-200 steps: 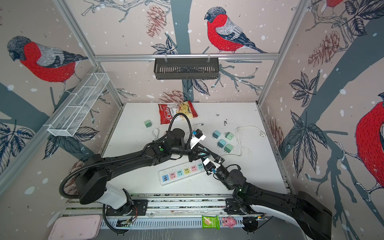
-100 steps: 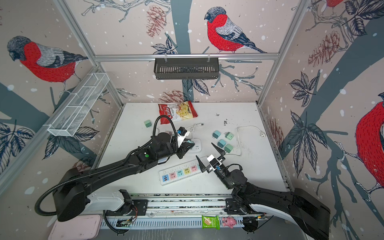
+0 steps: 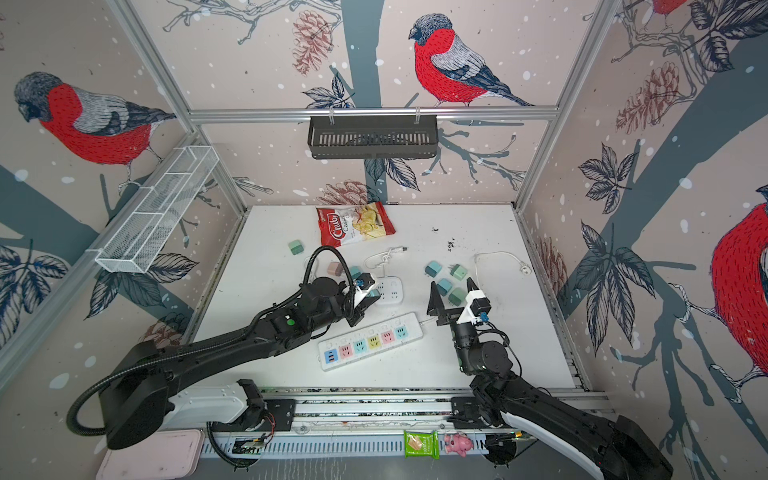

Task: Insert the plug
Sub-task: 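Carry the adapter over the power strip with the left gripper while the right withdraws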

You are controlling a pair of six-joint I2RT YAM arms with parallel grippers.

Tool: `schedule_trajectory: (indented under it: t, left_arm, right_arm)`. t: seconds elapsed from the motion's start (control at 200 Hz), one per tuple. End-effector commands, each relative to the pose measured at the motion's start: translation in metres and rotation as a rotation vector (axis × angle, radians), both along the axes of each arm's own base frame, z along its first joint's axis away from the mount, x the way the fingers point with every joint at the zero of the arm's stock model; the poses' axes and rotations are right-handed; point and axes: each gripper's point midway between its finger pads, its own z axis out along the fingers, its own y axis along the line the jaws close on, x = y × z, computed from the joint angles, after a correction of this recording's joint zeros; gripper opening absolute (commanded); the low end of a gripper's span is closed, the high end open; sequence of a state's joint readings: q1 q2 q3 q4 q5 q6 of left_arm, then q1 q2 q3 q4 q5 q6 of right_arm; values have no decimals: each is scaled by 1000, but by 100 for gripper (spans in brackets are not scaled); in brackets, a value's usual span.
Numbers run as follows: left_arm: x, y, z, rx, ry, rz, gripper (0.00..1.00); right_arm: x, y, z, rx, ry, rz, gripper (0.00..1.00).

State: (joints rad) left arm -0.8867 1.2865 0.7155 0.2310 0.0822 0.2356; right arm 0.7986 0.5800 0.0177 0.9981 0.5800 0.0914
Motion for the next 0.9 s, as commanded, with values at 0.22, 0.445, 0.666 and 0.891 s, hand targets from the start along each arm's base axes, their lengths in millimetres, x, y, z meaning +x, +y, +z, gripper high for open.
schedule_trajectory:
  t: [0.22, 0.445, 0.666, 0.891]
  left_arm:
    - [-22, -38, -35, 151, 109, -224, 0]
    - [-29, -50, -39, 165, 191, -250, 0]
    - [-53, -36, -74, 225, 176, -215, 0]
    - [-60, -54, -44, 116, 159, -278, 0]
  right_arm:
    - [16, -21, -19, 149, 131, -22, 100]
    - [26, -22, -25, 146, 188, -27, 100]
    - [34, -32, -33, 163, 230, -68, 100]
    - [35, -28, -28, 188, 240, -28, 100]
